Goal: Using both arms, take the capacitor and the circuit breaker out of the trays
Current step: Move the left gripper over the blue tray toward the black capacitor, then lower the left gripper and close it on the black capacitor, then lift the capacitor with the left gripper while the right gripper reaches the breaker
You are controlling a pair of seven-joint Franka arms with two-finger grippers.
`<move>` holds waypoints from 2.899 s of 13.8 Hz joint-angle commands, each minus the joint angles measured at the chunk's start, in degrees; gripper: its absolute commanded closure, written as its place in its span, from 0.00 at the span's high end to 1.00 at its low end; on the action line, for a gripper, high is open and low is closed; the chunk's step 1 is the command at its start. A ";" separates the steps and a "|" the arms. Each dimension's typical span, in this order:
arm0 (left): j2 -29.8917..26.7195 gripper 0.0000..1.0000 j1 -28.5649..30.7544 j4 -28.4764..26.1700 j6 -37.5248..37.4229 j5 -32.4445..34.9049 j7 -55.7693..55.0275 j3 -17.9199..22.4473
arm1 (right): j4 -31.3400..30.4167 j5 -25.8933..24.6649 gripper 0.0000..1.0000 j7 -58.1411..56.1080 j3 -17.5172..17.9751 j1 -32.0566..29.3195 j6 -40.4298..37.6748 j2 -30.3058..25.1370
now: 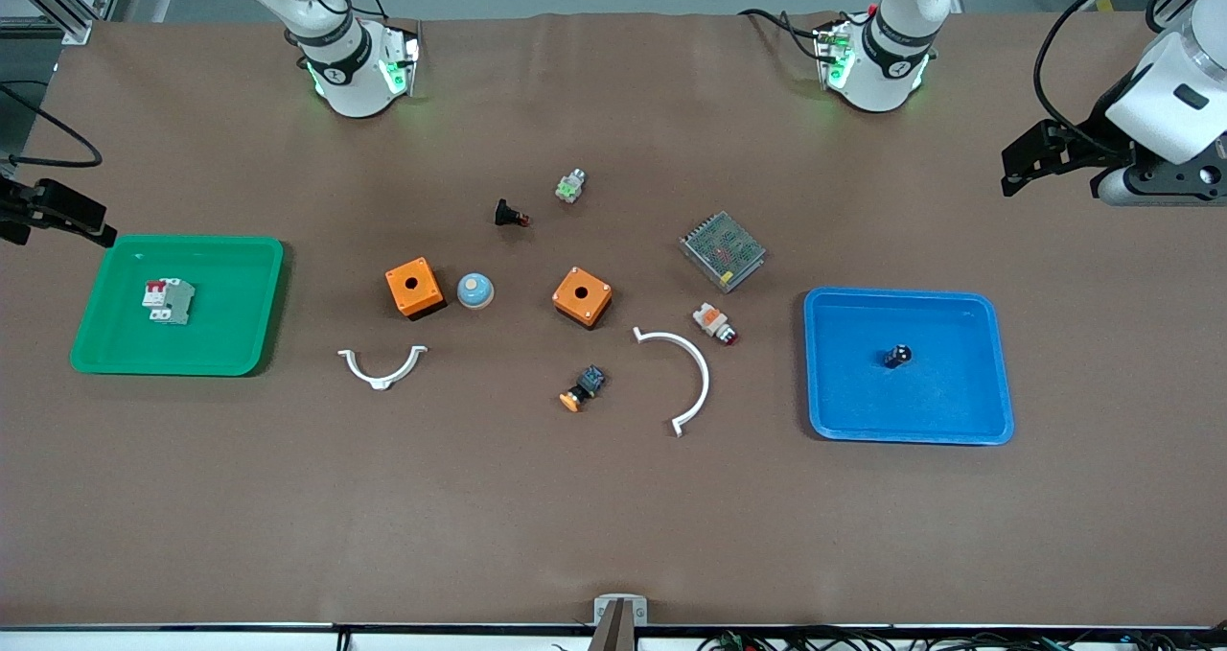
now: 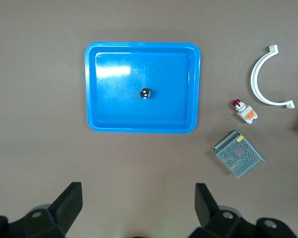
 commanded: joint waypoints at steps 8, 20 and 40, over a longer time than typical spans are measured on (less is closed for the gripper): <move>7.27 1.00 0.92 5.83 0.24 3.45 0.96 0.04 | 1.53 0.80 1.00 0.46 -0.16 0.17 -0.51 0.80; 16.32 0.90 3.74 -25.81 43.29 3.00 0.87 -0.14 | 1.53 0.89 1.00 0.46 -0.16 -0.01 -0.51 0.80; 32.86 0.07 2.60 -23.62 58.17 3.09 0.87 -0.93 | -14.70 -5.79 1.00 -18.43 -0.43 -21.18 17.82 13.80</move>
